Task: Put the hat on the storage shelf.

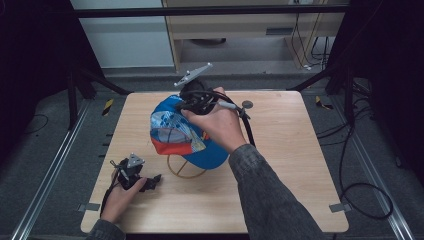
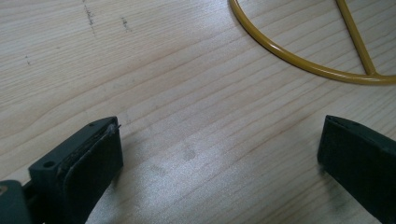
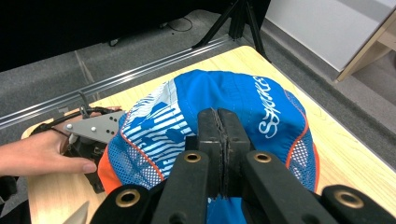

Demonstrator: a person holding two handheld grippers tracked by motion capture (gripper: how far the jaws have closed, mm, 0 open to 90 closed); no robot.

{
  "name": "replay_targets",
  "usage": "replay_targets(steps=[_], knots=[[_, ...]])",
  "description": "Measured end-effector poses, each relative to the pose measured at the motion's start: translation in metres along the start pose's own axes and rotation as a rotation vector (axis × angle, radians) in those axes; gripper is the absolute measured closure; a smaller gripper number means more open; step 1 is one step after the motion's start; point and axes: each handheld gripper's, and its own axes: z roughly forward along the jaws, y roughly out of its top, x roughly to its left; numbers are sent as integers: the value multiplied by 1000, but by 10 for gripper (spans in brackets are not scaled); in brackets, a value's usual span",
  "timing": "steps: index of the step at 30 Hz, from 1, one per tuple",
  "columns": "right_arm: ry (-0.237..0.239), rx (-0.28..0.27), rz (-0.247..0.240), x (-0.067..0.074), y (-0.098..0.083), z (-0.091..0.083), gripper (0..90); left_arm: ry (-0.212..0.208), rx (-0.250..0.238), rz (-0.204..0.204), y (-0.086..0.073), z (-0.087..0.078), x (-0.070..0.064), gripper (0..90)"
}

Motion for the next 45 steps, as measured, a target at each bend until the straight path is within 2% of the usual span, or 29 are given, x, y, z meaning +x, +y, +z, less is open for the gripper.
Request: replay_targets(steps=[16,23,25,28,31,36,45], knots=[[0,-35,0,-2,-3,-16,890,0,0,0,0,0,0,0],[-18,-50,32,-12,-17,-27,879,0,0,0,0,0,0,0],[-37,-57,54,-19,-26,-34,861,0,0,0,0,0,0,0],[-65,-68,81,-27,-35,-41,777,0,0,0,0,0,0,0],[-106,-76,107,-34,-42,-48,620,0,0,0,0,0,0,0],[-167,-102,139,-42,-51,-57,469,0,0,0,0,0,0,0],[-212,-97,185,-51,-71,-64,228,0,-3,-1,0,0,0,0]])
